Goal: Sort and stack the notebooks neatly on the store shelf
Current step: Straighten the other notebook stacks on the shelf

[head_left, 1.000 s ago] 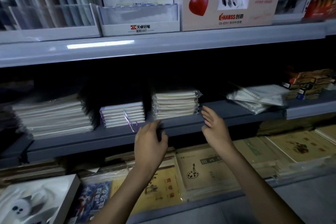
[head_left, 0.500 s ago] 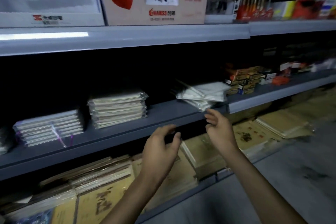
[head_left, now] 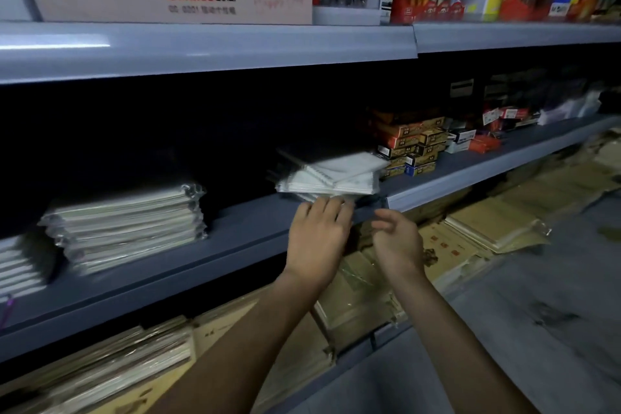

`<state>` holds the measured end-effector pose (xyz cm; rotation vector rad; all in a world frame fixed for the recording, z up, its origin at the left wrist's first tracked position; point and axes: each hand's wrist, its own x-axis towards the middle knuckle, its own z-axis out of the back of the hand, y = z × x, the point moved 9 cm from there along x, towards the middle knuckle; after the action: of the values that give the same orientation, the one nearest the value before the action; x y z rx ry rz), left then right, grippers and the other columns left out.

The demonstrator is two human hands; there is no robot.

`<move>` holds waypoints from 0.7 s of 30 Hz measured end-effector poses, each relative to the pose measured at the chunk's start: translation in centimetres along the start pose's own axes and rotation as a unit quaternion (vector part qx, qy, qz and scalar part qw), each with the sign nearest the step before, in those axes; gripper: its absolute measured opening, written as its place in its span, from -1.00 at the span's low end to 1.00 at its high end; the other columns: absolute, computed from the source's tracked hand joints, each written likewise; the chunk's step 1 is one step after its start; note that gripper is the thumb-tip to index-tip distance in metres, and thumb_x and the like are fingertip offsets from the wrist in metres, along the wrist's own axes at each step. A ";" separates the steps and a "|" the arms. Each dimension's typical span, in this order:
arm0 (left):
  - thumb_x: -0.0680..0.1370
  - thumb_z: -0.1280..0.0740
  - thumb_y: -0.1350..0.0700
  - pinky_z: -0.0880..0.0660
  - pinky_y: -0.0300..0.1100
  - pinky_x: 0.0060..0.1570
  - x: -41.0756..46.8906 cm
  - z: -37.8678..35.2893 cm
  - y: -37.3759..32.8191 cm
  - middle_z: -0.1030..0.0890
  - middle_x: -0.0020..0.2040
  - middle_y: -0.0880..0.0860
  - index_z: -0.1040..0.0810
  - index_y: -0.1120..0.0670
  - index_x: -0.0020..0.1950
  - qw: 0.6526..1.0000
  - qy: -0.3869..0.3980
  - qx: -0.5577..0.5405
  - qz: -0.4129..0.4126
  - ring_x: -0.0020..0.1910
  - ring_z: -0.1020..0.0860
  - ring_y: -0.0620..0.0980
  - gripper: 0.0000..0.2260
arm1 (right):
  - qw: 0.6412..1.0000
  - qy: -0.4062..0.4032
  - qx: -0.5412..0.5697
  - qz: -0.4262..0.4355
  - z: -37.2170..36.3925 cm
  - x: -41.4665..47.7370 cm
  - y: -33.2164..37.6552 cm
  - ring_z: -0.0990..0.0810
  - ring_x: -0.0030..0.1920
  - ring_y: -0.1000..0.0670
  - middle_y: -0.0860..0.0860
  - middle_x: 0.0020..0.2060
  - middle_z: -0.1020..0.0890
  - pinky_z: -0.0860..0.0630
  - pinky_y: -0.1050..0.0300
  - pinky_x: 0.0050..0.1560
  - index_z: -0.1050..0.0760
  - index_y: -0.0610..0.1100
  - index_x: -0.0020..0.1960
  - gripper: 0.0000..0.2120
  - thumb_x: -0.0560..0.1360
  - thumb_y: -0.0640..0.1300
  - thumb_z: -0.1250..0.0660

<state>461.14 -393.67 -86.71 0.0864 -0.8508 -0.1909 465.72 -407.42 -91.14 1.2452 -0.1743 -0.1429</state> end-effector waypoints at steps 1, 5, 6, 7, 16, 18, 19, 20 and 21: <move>0.51 -0.47 0.13 -0.43 -0.02 -0.05 0.3 -0.7 -0.3 -0.63 0.04 0.05 -0.62 0.10 0.26 0.999 0.007 0.019 -0.027 0.03 -0.56 0.13 -0.68 | 1.000 0.000 -0.004 0.007 0.0 0.0 0.1 -0.60 0.13 -0.05 0.00 0.04 -0.69 -0.48 0.09 0.26 -0.60 -0.08 0.27 -0.55 0.49 -0.39 -0.20; 0.44 -0.41 0.22 -0.42 -0.03 -0.10 0.7 -1.7 -0.7 -0.57 -0.07 0.09 -0.63 0.16 0.09 0.993 0.016 0.078 -0.088 -0.02 -0.52 0.15 -0.78 | 0.999 0.009 -0.031 0.032 -0.1 0.1 0.4 -0.59 0.12 0.00 0.01 0.10 -0.69 -0.49 0.09 0.24 -0.59 -0.06 0.31 -0.51 0.48 -0.39 -0.19; 0.43 -0.42 0.24 -0.40 -0.02 -0.10 0.9 -1.8 -0.8 -0.56 -0.10 0.11 -0.62 0.16 0.02 0.992 0.022 0.089 -0.090 -0.04 -0.52 0.16 -0.82 | 0.999 0.013 -0.035 0.036 -0.1 0.1 0.4 -0.60 0.13 0.00 0.02 0.10 -0.68 -0.50 0.07 0.25 -0.58 -0.05 0.32 -0.51 0.49 -0.38 -0.20; 0.41 -0.43 0.24 -0.38 -0.02 -0.10 1.2 -1.8 -0.9 -0.56 -0.12 0.11 -0.62 0.16 -0.03 0.991 0.029 0.101 -0.088 -0.06 -0.52 0.16 -0.85 | 0.998 0.015 -0.039 0.039 -0.1 0.1 0.4 -0.60 0.13 0.00 0.03 0.11 -0.68 -0.50 0.06 0.25 -0.57 -0.04 0.32 -0.52 0.49 -0.38 -0.20; 0.39 -0.48 0.22 -0.25 0.00 -0.14 -1.6 0.8 3.2 -0.53 -0.12 0.16 -0.57 0.16 -0.05 0.996 0.026 0.084 -0.005 -0.11 -0.47 0.18 -0.81 | 1.000 0.008 -0.021 0.022 0.8 0.9 -0.1 -0.57 0.13 -0.07 0.03 0.06 -0.63 -0.43 0.13 0.11 -0.58 -0.06 0.30 -0.55 0.55 -0.38 -0.16; 0.52 -0.43 0.14 -0.27 0.01 -0.14 -2.4 1.7 4.8 -0.51 -0.12 0.14 -0.55 0.14 -0.04 0.998 0.011 0.047 0.028 -0.10 -0.46 0.17 -0.89 | 0.999 0.008 -0.021 0.025 0.7 0.5 0.4 -0.56 0.12 -0.06 0.03 0.09 -0.63 -0.47 0.10 0.12 -0.57 -0.06 0.32 -0.55 0.56 -0.38 -0.17; 0.56 -0.39 0.11 -0.29 0.02 -0.13 -2.8 2.1 5.4 -0.50 -0.11 0.13 -0.54 0.13 -0.04 0.998 0.006 0.033 0.045 -0.09 -0.45 0.17 -0.90 | 0.999 0.009 -0.016 0.031 0.6 0.3 0.8 -0.57 0.14 -0.05 0.01 0.13 -0.64 -0.50 0.07 0.14 -0.56 -0.07 0.35 -0.55 0.56 -0.38 -0.18; 0.58 -0.37 0.09 -0.30 0.03 -0.13 -3.2 2.4 5.8 -0.49 -0.11 0.12 -0.53 0.12 -0.04 0.998 0.004 0.024 0.057 -0.09 -0.45 0.16 -0.89 | 0.999 0.011 -0.009 0.038 0.3 0.2 1.1 -0.57 0.15 -0.04 -0.01 0.18 -0.63 -0.52 0.05 0.17 -0.53 -0.08 0.38 -0.55 0.57 -0.38 -0.20; 0.58 -0.37 0.07 -0.32 0.03 -0.13 -3.5 2.7 6.1 -0.49 -0.10 0.11 -0.52 0.12 -0.04 0.998 0.004 0.020 0.066 -0.09 -0.45 0.16 -0.87 | 0.999 0.014 0.000 0.044 0.0 0.1 1.4 -0.57 0.15 -0.03 -0.01 0.23 -0.62 -0.54 0.04 0.16 -0.51 -0.09 0.42 -0.53 0.57 -0.38 -0.22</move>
<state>457.65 -386.98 -86.62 0.0671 -0.8484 -0.0495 465.90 -406.98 -89.79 1.2363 -0.2035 -0.0490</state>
